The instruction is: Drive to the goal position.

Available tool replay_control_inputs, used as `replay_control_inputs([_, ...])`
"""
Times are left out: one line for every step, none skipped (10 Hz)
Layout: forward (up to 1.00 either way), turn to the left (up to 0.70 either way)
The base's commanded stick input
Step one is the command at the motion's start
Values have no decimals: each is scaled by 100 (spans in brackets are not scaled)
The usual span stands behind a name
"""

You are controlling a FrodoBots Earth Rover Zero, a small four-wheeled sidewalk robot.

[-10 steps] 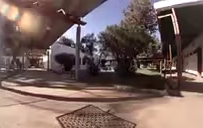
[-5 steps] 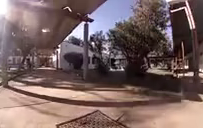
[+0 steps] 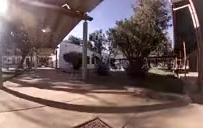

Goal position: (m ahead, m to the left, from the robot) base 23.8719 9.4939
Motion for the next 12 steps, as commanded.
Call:
replay_control_inputs([50, 50])
replay_control_inputs([50, 50])
replay_control_inputs([50, 50])
replay_control_inputs([50, 50])
replay_control_inputs([50, 48])
replay_control_inputs([50, 9])
replay_control_inputs([50, 0])
replay_control_inputs([50, 10])
replay_control_inputs([50, 38])
replay_control_inputs([50, 47])
replay_control_inputs([50, 16])
replay_control_inputs([50, 6])
